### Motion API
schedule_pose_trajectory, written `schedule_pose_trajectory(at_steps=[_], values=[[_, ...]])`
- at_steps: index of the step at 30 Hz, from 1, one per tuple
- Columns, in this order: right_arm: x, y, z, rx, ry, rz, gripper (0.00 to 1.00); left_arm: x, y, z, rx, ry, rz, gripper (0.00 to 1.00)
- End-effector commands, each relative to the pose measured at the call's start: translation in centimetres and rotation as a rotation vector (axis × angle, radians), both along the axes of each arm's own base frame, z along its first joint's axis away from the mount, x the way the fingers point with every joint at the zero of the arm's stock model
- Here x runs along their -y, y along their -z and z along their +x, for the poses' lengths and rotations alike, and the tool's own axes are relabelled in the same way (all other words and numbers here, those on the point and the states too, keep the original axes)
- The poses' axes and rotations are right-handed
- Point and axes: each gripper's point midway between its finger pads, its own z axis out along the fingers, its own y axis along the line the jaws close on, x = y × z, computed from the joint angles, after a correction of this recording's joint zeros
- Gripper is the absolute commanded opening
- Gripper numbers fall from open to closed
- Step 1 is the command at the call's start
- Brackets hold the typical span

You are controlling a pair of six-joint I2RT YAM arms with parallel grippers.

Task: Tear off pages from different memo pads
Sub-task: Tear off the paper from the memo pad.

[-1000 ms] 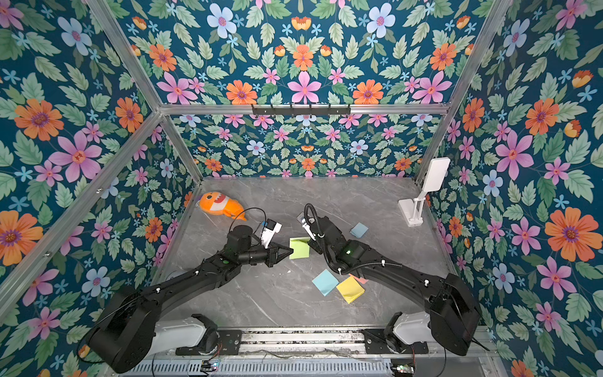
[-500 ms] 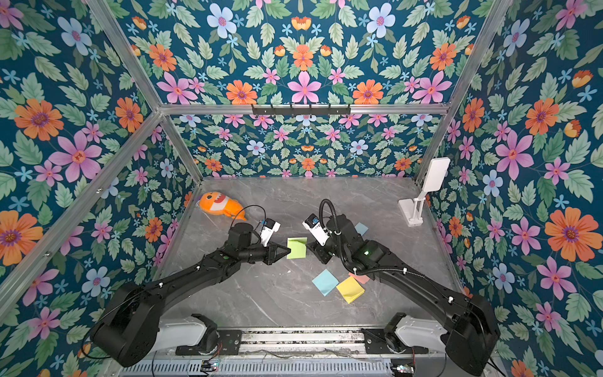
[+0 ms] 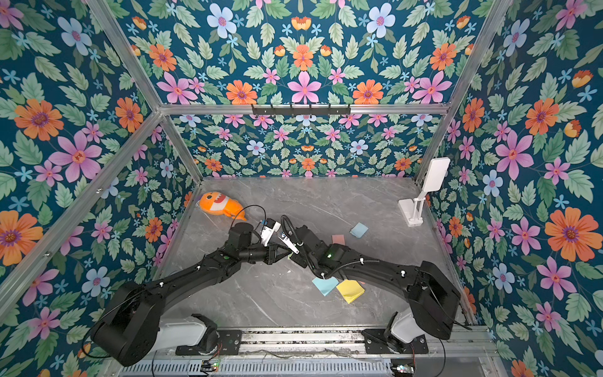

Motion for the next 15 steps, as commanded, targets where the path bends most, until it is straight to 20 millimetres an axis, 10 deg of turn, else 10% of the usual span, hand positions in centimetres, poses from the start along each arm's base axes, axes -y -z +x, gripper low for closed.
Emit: schedule_pose_trajectory(at_steps=[1, 15], values=[[0.4, -2.0, 1.7, 0.128, 0.052, -0.004, 0.00, 0.2, -0.5, 0.0, 0.012, 0.006, -0.018, 0.00], [6.7, -2.9, 6.7, 0.227, 0.324, -0.019, 0.00, -0.4, -0.3, 0.1, 0.003, -0.022, -0.013, 0.00]])
